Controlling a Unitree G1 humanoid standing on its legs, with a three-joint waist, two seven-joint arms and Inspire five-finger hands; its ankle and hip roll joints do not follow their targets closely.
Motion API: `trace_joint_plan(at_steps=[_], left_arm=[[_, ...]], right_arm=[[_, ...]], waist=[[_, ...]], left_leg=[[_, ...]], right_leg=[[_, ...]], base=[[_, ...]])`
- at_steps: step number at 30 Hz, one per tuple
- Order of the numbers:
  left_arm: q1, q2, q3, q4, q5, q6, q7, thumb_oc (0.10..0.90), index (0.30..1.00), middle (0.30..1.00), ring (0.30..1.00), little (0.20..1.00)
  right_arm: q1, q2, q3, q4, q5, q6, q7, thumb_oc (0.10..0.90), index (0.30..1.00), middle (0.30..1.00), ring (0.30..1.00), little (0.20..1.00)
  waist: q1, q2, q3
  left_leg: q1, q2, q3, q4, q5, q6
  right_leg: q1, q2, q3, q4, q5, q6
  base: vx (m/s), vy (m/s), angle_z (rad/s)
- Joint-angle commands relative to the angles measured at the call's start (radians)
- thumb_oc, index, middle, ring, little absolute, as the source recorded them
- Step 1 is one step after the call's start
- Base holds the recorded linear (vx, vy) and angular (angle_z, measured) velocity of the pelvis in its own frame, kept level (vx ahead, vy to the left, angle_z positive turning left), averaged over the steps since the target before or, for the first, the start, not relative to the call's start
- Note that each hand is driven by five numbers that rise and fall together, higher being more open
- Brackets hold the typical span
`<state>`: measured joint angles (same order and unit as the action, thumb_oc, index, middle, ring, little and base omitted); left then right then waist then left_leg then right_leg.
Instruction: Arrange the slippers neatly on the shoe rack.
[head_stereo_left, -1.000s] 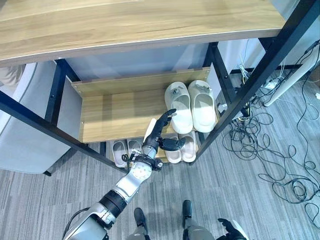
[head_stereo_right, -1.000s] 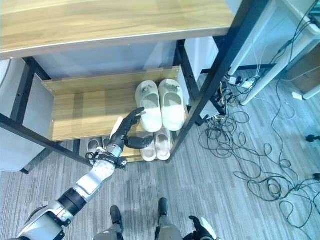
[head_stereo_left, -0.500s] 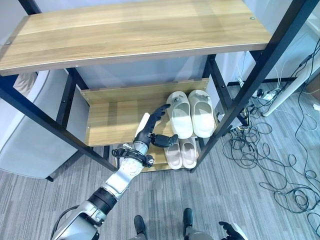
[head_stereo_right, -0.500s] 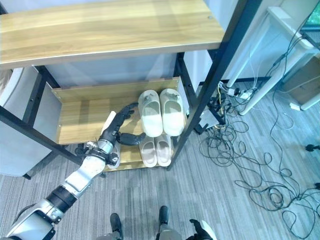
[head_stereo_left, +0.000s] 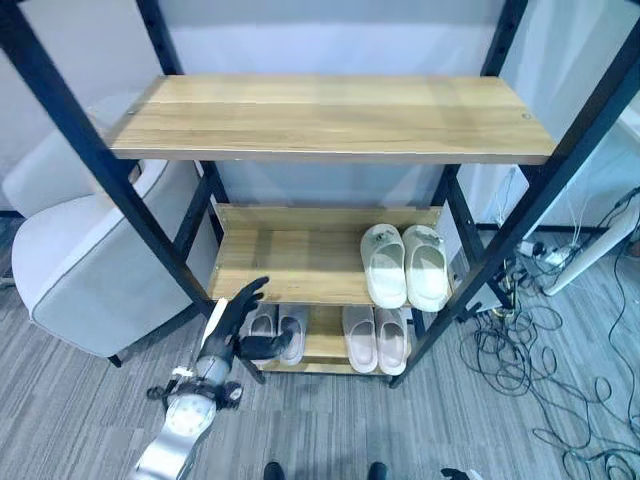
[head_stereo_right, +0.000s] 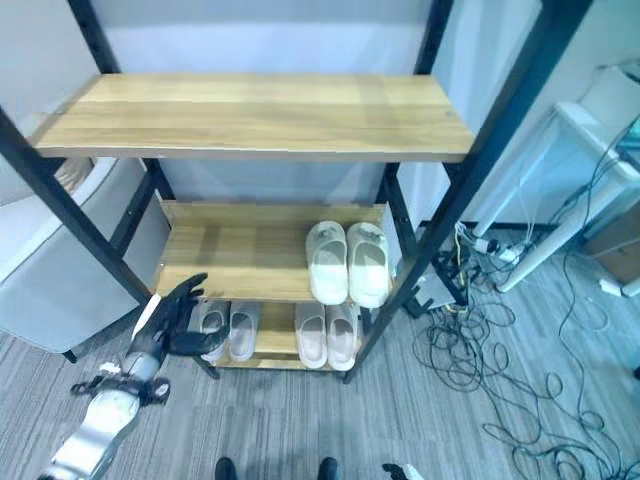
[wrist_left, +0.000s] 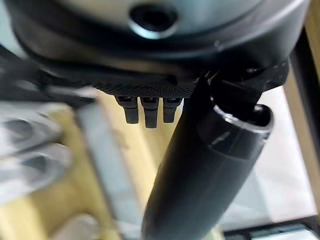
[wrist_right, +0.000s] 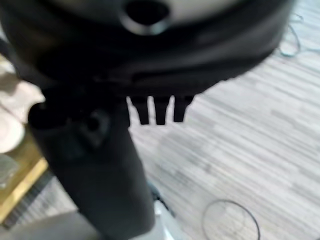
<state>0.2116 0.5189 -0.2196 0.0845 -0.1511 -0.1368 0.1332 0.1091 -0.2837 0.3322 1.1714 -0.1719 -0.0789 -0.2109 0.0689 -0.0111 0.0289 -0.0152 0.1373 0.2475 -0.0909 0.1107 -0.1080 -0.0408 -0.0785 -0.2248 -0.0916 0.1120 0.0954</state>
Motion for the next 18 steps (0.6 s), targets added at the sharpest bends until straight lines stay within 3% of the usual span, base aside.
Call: trace_joint_plan(at_steps=[1, 5, 6, 7, 8, 9, 13, 18], left_arm=[[-0.020, 0.012, 0.031, 0.042, 0.073, -0.082, -0.033, 0.800, 0.900, 0.900, 0.900, 0.900], [-0.003, -0.004, 0.008, 0.220, 0.149, -0.057, -0.042, 0.800, 0.900, 0.900, 0.900, 0.900], [-0.015, -0.030, -0.014, 0.365, 0.215, -0.039, -0.040, 0.800, 0.900, 0.900, 0.900, 0.900], [-0.016, -0.030, -0.014, 0.366, 0.215, -0.040, -0.039, 0.800, 0.900, 0.900, 0.900, 0.900], [-0.041, -0.067, -0.023, 0.534, 0.268, -0.009, -0.029, 0.800, 0.900, 0.900, 0.900, 0.900], [-0.045, -0.070, -0.024, 0.541, 0.269, -0.013, -0.026, 0.800, 0.900, 0.900, 0.900, 0.900], [-0.133, -0.160, -0.024, 0.876, 0.332, 0.020, 0.018, 0.800, 0.900, 0.900, 0.900, 0.900], [-0.190, -0.214, -0.008, 1.063, 0.364, 0.041, 0.047, 0.800, 0.900, 0.900, 0.900, 0.900]], right_arm=[[-0.008, 0.008, -0.029, -0.006, 0.012, -0.028, -0.004, 0.800, 0.900, 0.900, 0.900, 0.900], [-0.013, 0.006, -0.028, -0.004, 0.017, -0.029, 0.001, 0.800, 0.900, 0.900, 0.900, 0.900], [-0.015, 0.004, -0.028, 0.006, 0.021, -0.029, 0.005, 0.800, 0.900, 0.900, 0.900, 0.900], [-0.015, 0.003, -0.029, 0.006, 0.021, -0.029, 0.005, 0.800, 0.900, 0.900, 0.900, 0.900], [-0.023, 0.004, -0.026, 0.018, 0.024, -0.027, 0.006, 0.800, 0.900, 0.900, 0.900, 0.900], [-0.025, 0.003, -0.026, 0.019, 0.024, -0.027, 0.006, 0.800, 0.900, 0.900, 0.900, 0.900], [-0.045, 0.004, -0.028, 0.058, 0.028, -0.021, 0.004, 0.800, 0.900, 0.900, 0.900, 0.900], [-0.059, 0.006, -0.034, 0.089, 0.041, -0.018, 0.001, 0.800, 0.900, 0.900, 0.900, 0.900]], waist=[[0.020, -0.016, -0.034], [0.021, -0.017, -0.034], [0.020, -0.017, -0.034], [0.020, -0.016, -0.034], [0.016, -0.017, -0.036], [0.016, -0.016, -0.035], [0.006, -0.015, -0.041], [-0.003, -0.012, -0.047]], left_leg=[[-0.001, -0.060, 0.028, 0.004, -0.045, -0.014], [0.002, -0.063, 0.024, 0.004, -0.046, -0.011], [0.005, -0.066, 0.022, 0.004, -0.047, -0.009], [0.005, -0.066, 0.022, 0.004, -0.047, -0.009], [0.006, -0.068, 0.022, 0.004, -0.048, -0.008], [0.005, -0.068, 0.022, 0.004, -0.048, -0.008], [0.005, -0.072, 0.023, 0.004, -0.051, -0.007], [0.008, -0.079, 0.028, 0.004, -0.057, -0.004]], right_leg=[[-0.058, -0.015, -0.078, 0.094, -0.037, 0.069], [-0.054, -0.017, -0.079, 0.090, -0.034, 0.069], [-0.051, -0.017, -0.079, 0.086, -0.032, 0.069], [-0.051, -0.017, -0.079, 0.086, -0.032, 0.069], [-0.049, -0.017, -0.078, 0.084, -0.032, 0.069], [-0.050, -0.017, -0.078, 0.084, -0.032, 0.069], [-0.049, -0.018, -0.073, 0.078, -0.030, 0.070], [-0.045, -0.019, -0.066, 0.068, -0.025, 0.071]], base=[[0.01, 0.031, 0.08], [0.02, 0.046, 0.06], [0.01, 0.031, -0.01], [0.01, 0.068, -0.01], [0.00, 0.038, 0.00], [0.01, 0.057, 0.00], [0.01, 0.050, 0.01], [0.01, 0.042, 0.01]])
